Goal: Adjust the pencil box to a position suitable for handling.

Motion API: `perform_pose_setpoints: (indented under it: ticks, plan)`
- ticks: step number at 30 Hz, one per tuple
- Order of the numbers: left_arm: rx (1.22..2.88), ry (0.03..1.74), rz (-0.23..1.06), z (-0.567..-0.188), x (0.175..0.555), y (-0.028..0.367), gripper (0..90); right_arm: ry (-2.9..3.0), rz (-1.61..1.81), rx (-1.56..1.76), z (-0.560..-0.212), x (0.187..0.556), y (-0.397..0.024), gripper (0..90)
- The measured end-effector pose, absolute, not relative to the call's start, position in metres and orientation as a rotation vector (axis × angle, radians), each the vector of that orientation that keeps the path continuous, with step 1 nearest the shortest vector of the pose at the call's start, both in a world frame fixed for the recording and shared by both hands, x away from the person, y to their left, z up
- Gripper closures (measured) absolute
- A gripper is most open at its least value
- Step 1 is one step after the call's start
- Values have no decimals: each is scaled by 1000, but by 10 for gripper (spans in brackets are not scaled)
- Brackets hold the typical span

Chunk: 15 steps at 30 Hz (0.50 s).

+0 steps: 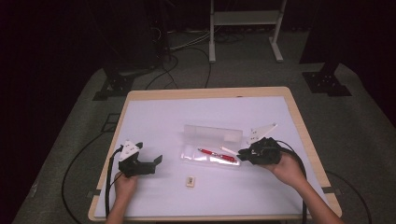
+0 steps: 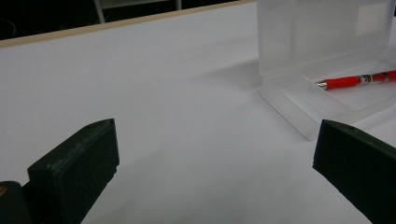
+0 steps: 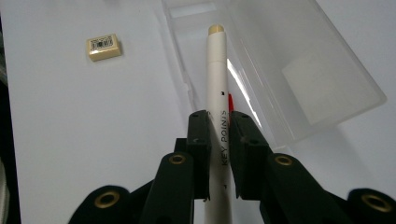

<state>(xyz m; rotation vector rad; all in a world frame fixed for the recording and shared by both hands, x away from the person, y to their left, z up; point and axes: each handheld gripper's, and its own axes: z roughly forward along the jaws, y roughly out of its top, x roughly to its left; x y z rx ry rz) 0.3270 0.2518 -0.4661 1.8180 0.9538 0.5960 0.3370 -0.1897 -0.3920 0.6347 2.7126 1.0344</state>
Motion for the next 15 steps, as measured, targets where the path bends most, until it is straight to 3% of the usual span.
perform_pose_setpoints:
  ticks: [15]
  plan:
    - [1822,950,597,-466,327,252,0,2737,1041,580,-395,345,-171,782]
